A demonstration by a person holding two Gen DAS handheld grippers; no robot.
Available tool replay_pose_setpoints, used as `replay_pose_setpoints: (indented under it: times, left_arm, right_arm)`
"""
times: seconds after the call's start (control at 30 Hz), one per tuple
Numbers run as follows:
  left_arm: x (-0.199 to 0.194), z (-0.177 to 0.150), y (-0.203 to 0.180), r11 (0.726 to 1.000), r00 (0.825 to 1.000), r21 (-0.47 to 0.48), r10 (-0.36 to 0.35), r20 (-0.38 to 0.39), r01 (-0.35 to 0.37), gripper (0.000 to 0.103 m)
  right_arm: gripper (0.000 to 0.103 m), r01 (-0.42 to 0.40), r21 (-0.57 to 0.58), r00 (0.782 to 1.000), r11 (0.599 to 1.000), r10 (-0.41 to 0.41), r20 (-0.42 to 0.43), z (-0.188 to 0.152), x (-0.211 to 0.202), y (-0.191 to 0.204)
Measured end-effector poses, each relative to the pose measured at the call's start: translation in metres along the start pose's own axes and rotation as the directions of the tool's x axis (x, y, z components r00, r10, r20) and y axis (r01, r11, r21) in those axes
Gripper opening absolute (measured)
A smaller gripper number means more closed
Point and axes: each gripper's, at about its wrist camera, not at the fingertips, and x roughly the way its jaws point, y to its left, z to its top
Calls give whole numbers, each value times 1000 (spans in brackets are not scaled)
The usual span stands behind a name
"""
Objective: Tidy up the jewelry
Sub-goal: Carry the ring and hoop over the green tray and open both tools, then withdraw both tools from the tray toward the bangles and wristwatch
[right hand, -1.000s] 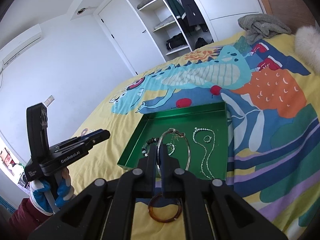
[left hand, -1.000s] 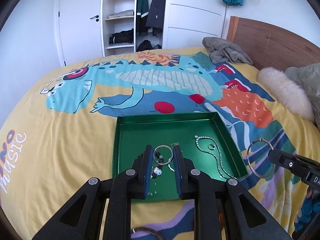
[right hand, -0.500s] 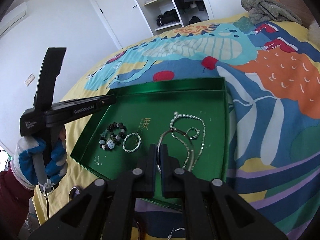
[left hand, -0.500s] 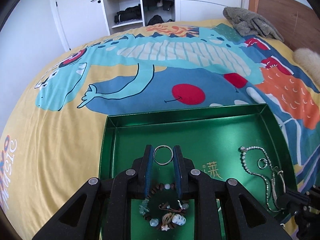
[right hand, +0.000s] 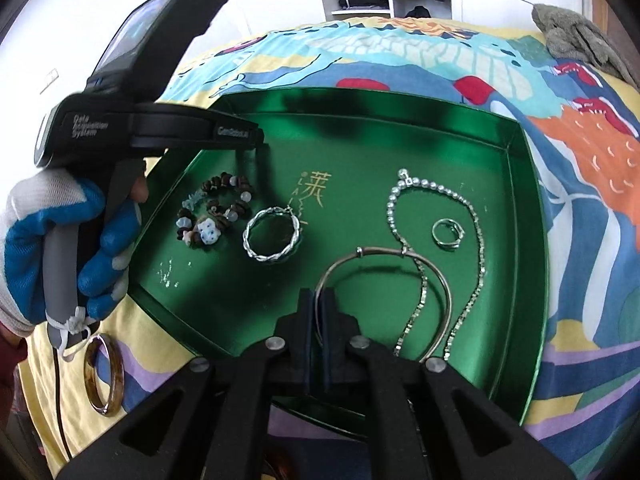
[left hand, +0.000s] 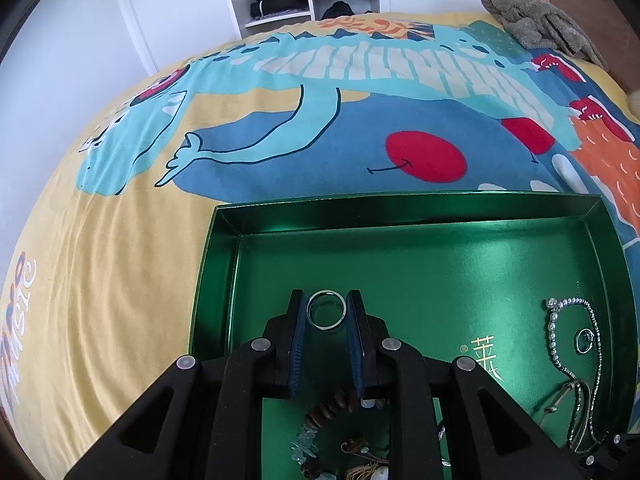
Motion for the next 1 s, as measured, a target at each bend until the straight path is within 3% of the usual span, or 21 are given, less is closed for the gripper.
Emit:
replay_pose_setpoints:
  times: [0.13,0.2,0.3,0.37,0.47,0.67,0.87,1.0]
  left_arm:
    - [0,2,0,1000,1000,-5,20,-8,-20,25]
    - [-1,2,1,1000,1000,-8,9,-12,-9,34]
    - [-18,1,5,1000,1000,-25,-1,18,1,36]
    - [-42,-4,12,998,998,-46,-35,53,37,40]
    - [-86,-18,22,997,991,-61,-37,130,45,48]
    - [-179,-60,50,992,964,-90,-58,258,83,49]
    - [-253,-106,76,991,950,-96,-61,308,95,49]
    - [-291,-141,88,992,941,-104,-38,335,78,57]
  right_arm:
    - [5,6,-3,1000,1000,-6,-15,-3,-3,2]
    - [6,10,3,1000,1000,-10,-15,-5,-8,2]
    - [14,6,22,1000,1000,-6,13,-5,-25,0]
    - [25,14,31,999,999,-15,45,-5,-41,-1]
    - [27,10,62,993,998,-18,117,-8,-76,1]
    - [28,-6,91,970,996,-16,243,-23,-148,26]
    - [33,-17,71,941,997,-8,338,-51,-211,63]
    - [34,-12,73,924,997,-17,381,-76,-246,82]
